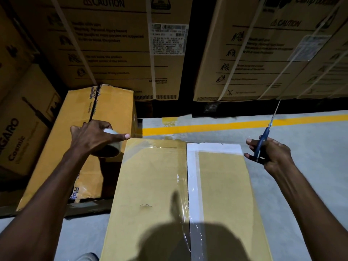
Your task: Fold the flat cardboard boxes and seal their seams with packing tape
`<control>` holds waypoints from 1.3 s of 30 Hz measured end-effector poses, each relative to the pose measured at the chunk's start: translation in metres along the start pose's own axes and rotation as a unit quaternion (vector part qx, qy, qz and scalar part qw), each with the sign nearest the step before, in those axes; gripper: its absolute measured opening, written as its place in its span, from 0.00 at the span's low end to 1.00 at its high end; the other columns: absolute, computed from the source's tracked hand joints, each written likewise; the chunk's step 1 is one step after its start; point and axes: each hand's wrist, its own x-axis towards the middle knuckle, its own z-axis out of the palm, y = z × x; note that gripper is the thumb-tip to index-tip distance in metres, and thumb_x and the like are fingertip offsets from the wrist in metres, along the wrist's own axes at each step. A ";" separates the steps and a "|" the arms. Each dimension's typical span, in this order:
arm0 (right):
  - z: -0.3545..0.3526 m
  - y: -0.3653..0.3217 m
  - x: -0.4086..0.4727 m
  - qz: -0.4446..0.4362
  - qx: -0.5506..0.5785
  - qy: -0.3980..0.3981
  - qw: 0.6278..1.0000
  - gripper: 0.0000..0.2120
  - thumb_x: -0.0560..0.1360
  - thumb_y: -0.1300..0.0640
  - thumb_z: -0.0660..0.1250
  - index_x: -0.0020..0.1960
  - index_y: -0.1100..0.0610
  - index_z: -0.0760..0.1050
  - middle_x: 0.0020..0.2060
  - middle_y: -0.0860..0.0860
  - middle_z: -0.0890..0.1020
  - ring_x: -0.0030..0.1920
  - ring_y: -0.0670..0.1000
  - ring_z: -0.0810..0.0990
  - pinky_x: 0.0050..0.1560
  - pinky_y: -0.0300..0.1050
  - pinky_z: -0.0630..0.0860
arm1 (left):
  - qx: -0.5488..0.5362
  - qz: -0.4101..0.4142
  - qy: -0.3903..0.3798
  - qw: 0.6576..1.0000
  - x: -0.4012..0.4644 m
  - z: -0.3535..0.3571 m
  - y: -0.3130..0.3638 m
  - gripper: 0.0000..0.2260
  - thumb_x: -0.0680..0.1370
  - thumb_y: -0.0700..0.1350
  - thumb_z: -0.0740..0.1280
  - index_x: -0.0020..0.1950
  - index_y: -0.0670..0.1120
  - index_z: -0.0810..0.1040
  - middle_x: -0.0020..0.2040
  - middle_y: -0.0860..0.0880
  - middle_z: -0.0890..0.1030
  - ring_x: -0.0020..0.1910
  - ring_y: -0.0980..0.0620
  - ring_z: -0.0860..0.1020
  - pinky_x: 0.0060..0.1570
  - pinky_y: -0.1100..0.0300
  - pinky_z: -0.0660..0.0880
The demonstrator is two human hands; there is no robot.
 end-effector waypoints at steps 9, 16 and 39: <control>0.011 0.017 -0.005 0.057 -0.007 0.046 0.997 0.07 0.72 0.74 0.67 0.41 0.65 0.81 0.26 0.54 0.83 0.27 0.49 0.81 0.22 0.44 0.78 | -0.003 -0.006 -0.005 1.000 -0.002 0.007 -0.002 0.34 0.59 0.81 0.65 0.35 0.49 0.80 0.36 0.49 0.80 0.42 0.47 0.75 0.51 0.50 0.56; 0.008 0.035 -0.005 0.051 -0.081 0.033 0.995 0.07 0.72 0.68 0.73 0.38 0.61 0.77 0.31 0.56 0.76 0.28 0.53 0.70 0.24 0.42 0.75 | -0.002 -0.016 -0.003 1.000 -0.003 0.013 -0.005 0.31 0.63 0.78 0.65 0.35 0.49 0.80 0.36 0.49 0.81 0.43 0.47 0.75 0.51 0.49 0.57; 0.008 0.009 0.007 -0.167 -0.280 -0.139 0.935 0.13 0.70 0.57 0.79 0.45 0.57 0.75 0.39 0.54 0.82 0.40 0.54 0.79 0.42 0.47 0.75 | -0.021 -0.036 0.007 0.999 -0.008 0.021 -0.003 0.28 0.69 0.72 0.66 0.36 0.45 0.80 0.34 0.46 0.81 0.42 0.47 0.76 0.52 0.49 0.55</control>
